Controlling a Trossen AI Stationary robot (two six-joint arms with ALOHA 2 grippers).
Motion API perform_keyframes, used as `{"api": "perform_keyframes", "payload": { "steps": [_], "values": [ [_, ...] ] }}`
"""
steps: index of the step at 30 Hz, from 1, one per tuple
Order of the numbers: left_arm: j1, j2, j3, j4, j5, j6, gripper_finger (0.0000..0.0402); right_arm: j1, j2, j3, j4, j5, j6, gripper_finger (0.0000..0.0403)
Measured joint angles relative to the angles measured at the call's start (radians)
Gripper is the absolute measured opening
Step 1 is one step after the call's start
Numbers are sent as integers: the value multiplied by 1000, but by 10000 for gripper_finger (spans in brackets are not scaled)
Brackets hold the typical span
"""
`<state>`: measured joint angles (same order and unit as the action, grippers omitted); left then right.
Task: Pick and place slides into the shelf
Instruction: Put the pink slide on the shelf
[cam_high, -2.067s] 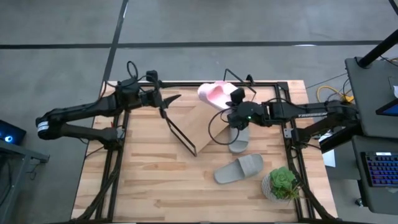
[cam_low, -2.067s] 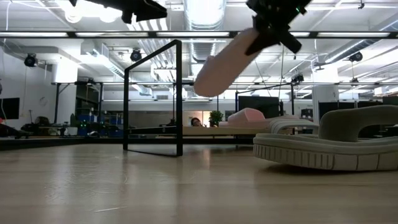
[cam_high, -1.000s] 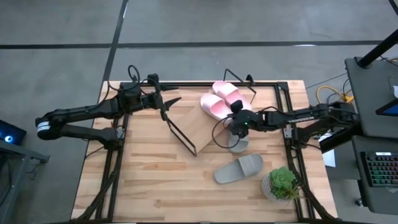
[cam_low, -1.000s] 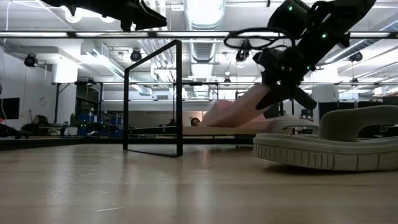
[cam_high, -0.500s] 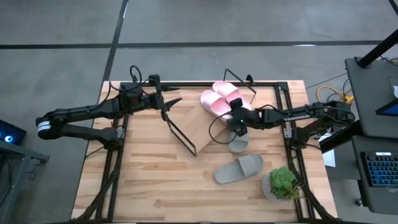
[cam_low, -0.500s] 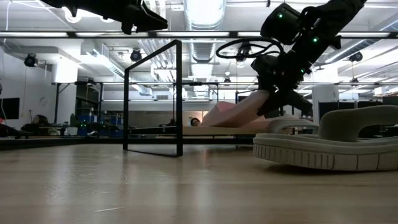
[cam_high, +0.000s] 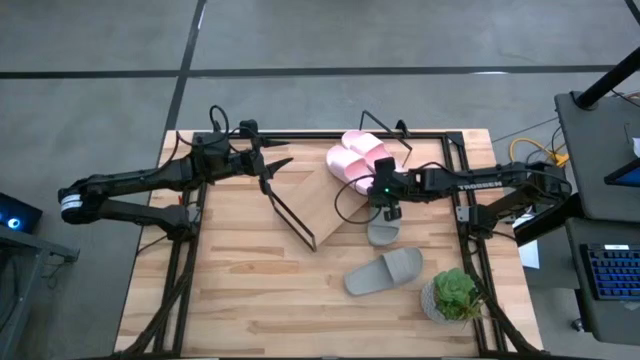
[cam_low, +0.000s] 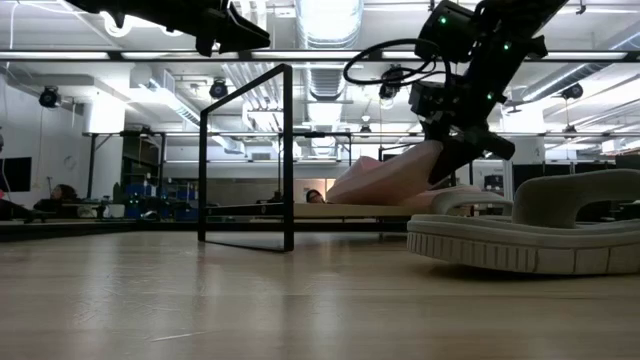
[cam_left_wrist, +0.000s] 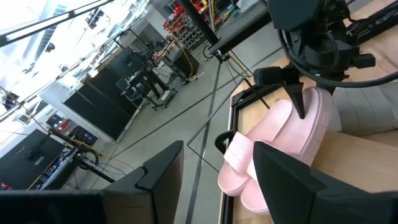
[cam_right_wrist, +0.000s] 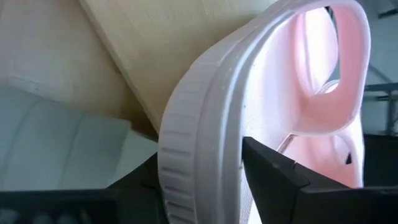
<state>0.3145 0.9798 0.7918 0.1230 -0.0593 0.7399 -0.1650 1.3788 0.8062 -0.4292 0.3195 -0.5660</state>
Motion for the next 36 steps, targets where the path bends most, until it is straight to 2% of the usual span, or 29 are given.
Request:
{"api": "perform_keyframes", "payload": {
  "steps": [7,14,19,26,31,36],
  "values": [
    [0,2,0,-2,0,-1,179,0,6,85,-156,-87,97,178],
    [0,2,0,-2,0,-1,179,1,29,147,-249,-106,98,208],
    [0,2,0,-3,0,-1,179,1,49,197,-322,-183,154,212],
    [0,2,0,-4,0,-1,179,0,89,221,-353,-218,229,213],
    [0,2,-6,-3,0,-1,179,2,123,222,-340,-201,202,216],
    [0,2,-12,-6,0,-1,179,2,130,236,-332,-82,163,247]
  ]
}}
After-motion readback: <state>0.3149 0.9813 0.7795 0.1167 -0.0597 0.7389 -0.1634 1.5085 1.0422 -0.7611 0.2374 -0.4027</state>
